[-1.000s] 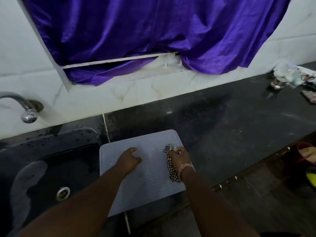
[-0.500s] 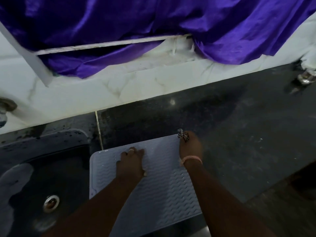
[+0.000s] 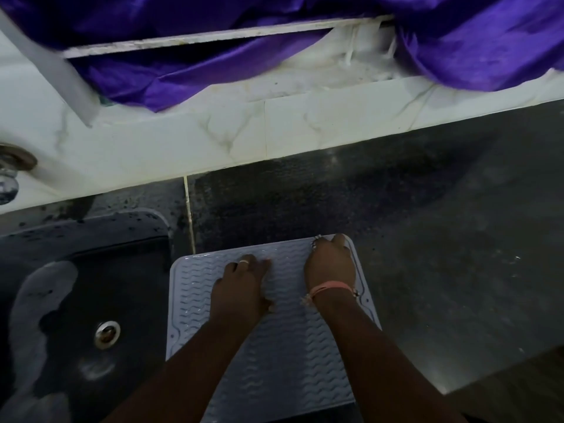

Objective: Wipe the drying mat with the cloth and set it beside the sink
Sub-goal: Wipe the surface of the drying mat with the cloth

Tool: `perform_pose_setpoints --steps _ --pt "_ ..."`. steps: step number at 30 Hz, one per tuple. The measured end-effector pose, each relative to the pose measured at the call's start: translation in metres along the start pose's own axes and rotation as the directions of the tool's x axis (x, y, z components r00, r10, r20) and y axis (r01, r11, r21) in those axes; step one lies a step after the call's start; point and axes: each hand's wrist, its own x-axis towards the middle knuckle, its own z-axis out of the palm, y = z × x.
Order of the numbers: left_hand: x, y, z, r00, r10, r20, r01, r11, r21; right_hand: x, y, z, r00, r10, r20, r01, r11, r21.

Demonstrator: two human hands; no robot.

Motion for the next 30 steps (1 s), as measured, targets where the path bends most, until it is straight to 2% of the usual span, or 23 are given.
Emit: perform_pose_setpoints --steps 3,7,11,13,16,21,26,30 --pt "-0.009 -0.020 0.001 0.997 -0.039 -0.059 0.033 0.994 -0.103 -0.012 -0.024 0.007 0.996 -0.039 0.075 0.041 0.999 -0.030" --pt "-0.031 -0.051 0.000 0.942 -0.272 -0.197 0.248 0.959 -0.136 -0.032 -0.055 0.015 0.971 -0.205 0.124 0.218 0.971 -0.102" --pt "-0.038 -0.065 0.000 0.939 -0.292 -0.185 0.251 0.944 -0.214 -0.023 -0.041 0.004 0.944 -0.305 0.128 0.324 0.929 -0.180" --pt "-0.040 -0.064 0.002 0.938 -0.301 -0.173 0.262 0.941 -0.215 -0.008 -0.013 -0.007 0.968 -0.232 0.098 0.248 0.943 -0.220" --pt "-0.041 -0.064 0.002 0.919 -0.369 -0.139 0.335 0.917 -0.217 0.005 0.013 -0.016 0.998 -0.052 0.021 0.055 0.983 -0.177" --pt "-0.038 -0.071 -0.005 0.931 -0.342 -0.130 0.317 0.931 -0.181 -0.017 -0.035 -0.002 0.998 -0.031 0.062 0.039 0.991 -0.128" --pt "-0.036 -0.072 -0.004 0.943 -0.322 -0.089 0.308 0.941 -0.144 -0.037 -0.081 0.010 0.980 -0.186 0.066 0.195 0.965 -0.178" --pt "-0.040 -0.075 -0.010 0.942 -0.325 -0.081 0.313 0.941 -0.132 -0.061 -0.115 0.011 0.922 -0.362 0.141 0.382 0.910 -0.164"
